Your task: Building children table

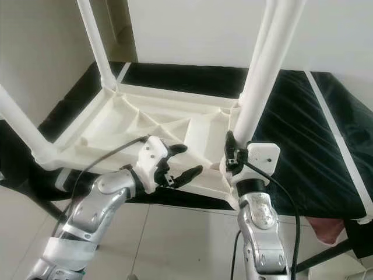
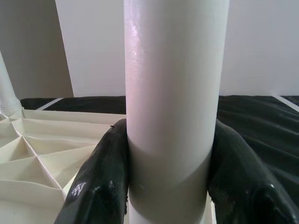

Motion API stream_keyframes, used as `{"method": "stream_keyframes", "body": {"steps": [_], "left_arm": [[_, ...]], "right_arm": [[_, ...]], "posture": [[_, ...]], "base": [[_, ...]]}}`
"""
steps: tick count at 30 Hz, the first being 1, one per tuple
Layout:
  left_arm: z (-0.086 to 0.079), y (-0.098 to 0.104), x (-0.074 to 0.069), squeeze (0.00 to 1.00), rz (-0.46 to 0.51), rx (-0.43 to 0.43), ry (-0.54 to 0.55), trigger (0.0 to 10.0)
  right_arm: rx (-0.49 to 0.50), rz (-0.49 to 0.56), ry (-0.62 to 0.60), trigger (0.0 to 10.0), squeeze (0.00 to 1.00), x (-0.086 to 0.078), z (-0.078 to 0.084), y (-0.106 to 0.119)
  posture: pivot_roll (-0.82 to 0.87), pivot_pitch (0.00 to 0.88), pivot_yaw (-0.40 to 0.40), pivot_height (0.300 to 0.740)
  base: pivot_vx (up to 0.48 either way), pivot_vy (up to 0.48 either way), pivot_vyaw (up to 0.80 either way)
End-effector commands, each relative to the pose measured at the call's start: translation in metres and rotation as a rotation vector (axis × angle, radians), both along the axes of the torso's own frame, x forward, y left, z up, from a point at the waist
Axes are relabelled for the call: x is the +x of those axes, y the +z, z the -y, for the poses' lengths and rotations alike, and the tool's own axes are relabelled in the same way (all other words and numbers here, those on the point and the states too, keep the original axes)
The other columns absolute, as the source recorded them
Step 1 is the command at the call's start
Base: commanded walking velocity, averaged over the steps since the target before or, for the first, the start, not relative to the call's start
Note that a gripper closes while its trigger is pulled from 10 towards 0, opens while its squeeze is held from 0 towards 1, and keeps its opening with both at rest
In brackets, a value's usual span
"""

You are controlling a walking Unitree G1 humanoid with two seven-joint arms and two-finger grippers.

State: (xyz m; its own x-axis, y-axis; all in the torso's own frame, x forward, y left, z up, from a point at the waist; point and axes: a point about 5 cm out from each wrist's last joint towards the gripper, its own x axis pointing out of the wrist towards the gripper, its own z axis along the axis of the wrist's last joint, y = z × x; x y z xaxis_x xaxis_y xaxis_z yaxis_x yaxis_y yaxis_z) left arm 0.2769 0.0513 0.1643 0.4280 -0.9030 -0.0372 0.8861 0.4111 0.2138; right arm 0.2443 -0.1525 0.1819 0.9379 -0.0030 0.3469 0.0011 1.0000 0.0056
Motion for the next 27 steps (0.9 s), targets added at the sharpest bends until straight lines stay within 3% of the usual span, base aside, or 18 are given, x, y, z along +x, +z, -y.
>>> {"method": "stream_keyframes", "body": {"steps": [1, 11, 17, 20, 27], "left_arm": [[0.003, -0.007, -0.01, 0.0, -0.022, 0.05, -0.138, 10.0], [0.004, -0.02, -0.01, 0.0, 0.008, 0.158, -0.161, 10.0], [0.006, -0.023, 0.004, 0.0, 0.046, 0.214, -0.071, 10.0], [0.003, -0.031, 0.018, 0.0, 0.076, 0.3, 0.029, 10.0], [0.001, -0.033, 0.024, 0.0, 0.107, 0.343, 0.057, 10.0]], "right_arm": [[-0.004, 0.03, -0.004, 10.0, 0.0, -0.004, -0.002, 0.004], [-0.004, 0.033, -0.024, 10.0, 0.0, -0.001, 0.0, 0.005], [-0.006, 0.039, -0.034, 10.0, 0.0, 0.0, 0.002, 0.007], [-0.006, 0.05, -0.037, 10.0, 0.0, 0.002, 0.002, 0.009], [-0.008, 0.061, -0.043, 10.0, 0.0, 0.003, 0.003, 0.012]], "posture": [[-0.01, 0.053, -0.004, 0.74], [-0.01, 0.05, -0.003, 0.74], [-0.02, 0.044, -0.002, 0.74], [-0.02, 0.033, -0.002, 0.74], [-0.03, 0.025, -0.002, 0.74]], "base": [[0.0, 0.0, 0.0], [0.0, 0.0, 0.0], [0.0, 0.0, 0.0], [0.0, 0.0, 0.0], [0.0, 0.0, 0.0]]}}
